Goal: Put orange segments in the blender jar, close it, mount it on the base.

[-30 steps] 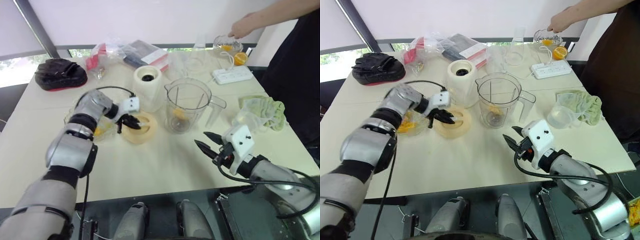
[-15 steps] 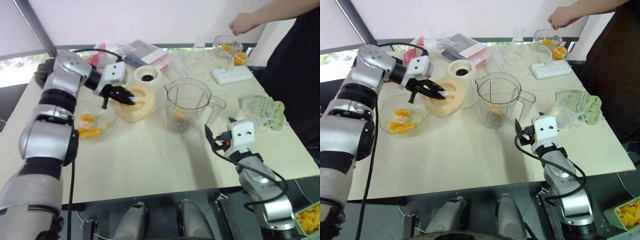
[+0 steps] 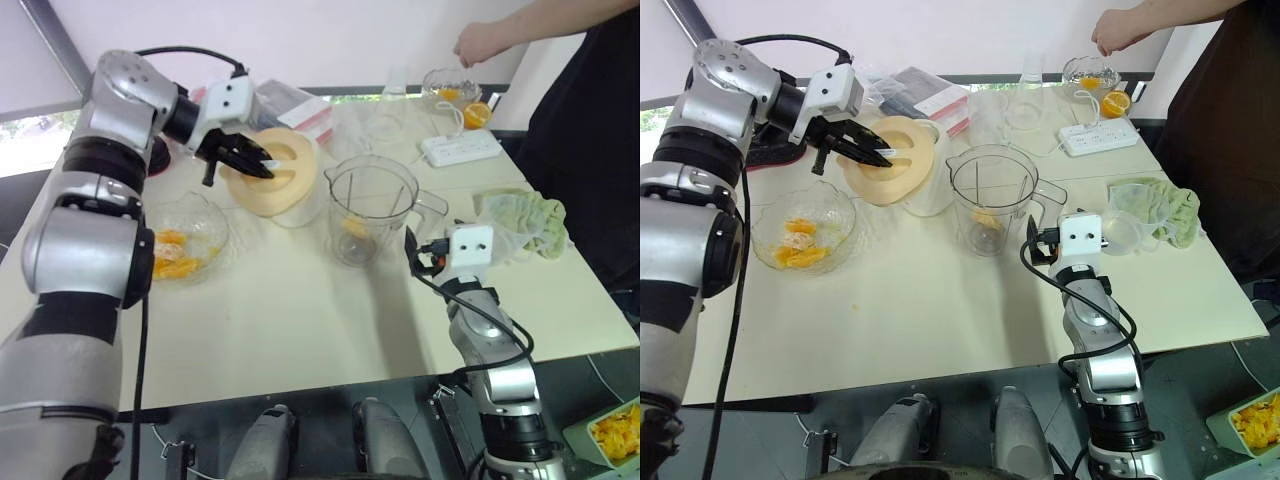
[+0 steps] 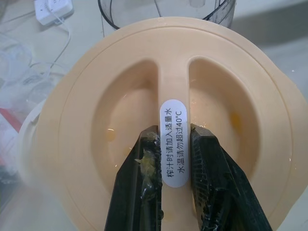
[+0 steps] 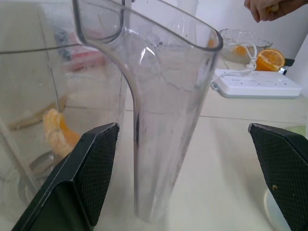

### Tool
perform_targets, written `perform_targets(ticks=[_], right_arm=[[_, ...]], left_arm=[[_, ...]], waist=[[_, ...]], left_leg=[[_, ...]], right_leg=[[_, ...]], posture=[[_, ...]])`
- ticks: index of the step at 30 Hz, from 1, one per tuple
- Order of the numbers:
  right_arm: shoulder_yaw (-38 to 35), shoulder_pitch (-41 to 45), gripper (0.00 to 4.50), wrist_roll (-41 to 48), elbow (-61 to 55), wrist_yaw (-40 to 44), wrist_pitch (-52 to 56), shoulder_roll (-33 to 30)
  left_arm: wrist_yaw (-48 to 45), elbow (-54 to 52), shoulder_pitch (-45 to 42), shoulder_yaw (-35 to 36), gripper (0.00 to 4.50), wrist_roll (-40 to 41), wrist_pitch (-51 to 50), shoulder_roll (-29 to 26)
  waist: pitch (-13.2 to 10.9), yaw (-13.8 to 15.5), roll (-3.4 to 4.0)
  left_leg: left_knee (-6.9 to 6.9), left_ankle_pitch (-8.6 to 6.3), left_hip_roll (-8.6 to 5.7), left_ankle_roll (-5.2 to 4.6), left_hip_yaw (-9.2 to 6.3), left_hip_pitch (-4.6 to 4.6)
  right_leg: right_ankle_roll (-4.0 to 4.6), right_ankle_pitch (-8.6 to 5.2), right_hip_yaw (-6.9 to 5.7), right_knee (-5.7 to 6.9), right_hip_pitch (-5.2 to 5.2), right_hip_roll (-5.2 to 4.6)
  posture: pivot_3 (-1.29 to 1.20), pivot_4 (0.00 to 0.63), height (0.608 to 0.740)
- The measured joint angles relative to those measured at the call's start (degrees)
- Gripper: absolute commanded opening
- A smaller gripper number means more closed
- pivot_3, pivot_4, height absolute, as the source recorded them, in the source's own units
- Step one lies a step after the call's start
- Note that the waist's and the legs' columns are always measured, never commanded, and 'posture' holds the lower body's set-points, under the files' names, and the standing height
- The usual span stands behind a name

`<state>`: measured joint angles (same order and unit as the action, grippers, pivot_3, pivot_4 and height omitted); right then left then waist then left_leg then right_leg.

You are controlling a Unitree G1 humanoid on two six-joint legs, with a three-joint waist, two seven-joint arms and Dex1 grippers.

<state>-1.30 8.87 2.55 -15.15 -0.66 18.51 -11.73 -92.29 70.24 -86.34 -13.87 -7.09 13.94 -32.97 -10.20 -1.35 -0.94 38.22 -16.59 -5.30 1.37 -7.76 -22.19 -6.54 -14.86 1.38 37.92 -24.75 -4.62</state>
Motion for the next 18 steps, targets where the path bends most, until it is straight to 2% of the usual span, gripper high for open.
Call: perform_targets(ticks=[7, 10, 13, 18], right_arm=[[-1.4, 4.9, 4.45, -0.2, 6.1, -1.5, -1.6, 2.8], [-1.6, 5.6, 3.68, -0.2, 7.0, -1.8, -2.2, 3.4], [-1.6, 5.7, 2.31, -0.2, 7.9, -1.8, -2.5, 3.7], [-1.5, 5.7, 2.31, -0.3, 8.2, -1.6, -2.6, 3.9]], left_arm=[[0.0, 0.8, -2.3, 0.1, 0.25, 0.1, -0.1, 0.3], [0.0, 1.1, -2.7, 0.5, 0.25, 0.1, 0.0, 0.4], [0.0, 1.6, -2.8, 1.2, 0.25, -0.1, 0.0, 1.1], [0.0, 2.7, -6.5, 1.4, 0.25, -0.5, 0.0, 4.4]], waist=[[0.0, -0.4, 0.00], [0.0, -0.9, 0.00], [0.0, -1.2, 0.00], [0.0, -1.1, 0.00]], left_leg=[[0.00, 0.04, -0.01, 0.07, 0.01, -0.02], [-0.02, 0.17, -0.01, 0.30, 0.00, -0.02], [-0.04, 0.18, -0.01, 0.31, 0.01, -0.03], [0.00, 0.19, -0.03, 0.32, -0.01, -0.16]], right_leg=[[0.00, 0.00, 0.03, 0.06, -0.05, -0.01], [0.00, 0.00, 0.03, 0.07, -0.06, -0.01], [0.00, 0.00, 0.03, 0.08, -0.10, 0.00], [0.00, 0.00, 0.03, 0.08, -0.17, -0.02]], posture=[[0.00, 0.150, 0.740], [0.00, 0.150, 0.740], [0.00, 0.150, 0.740], [0.00, 0.150, 0.740]])
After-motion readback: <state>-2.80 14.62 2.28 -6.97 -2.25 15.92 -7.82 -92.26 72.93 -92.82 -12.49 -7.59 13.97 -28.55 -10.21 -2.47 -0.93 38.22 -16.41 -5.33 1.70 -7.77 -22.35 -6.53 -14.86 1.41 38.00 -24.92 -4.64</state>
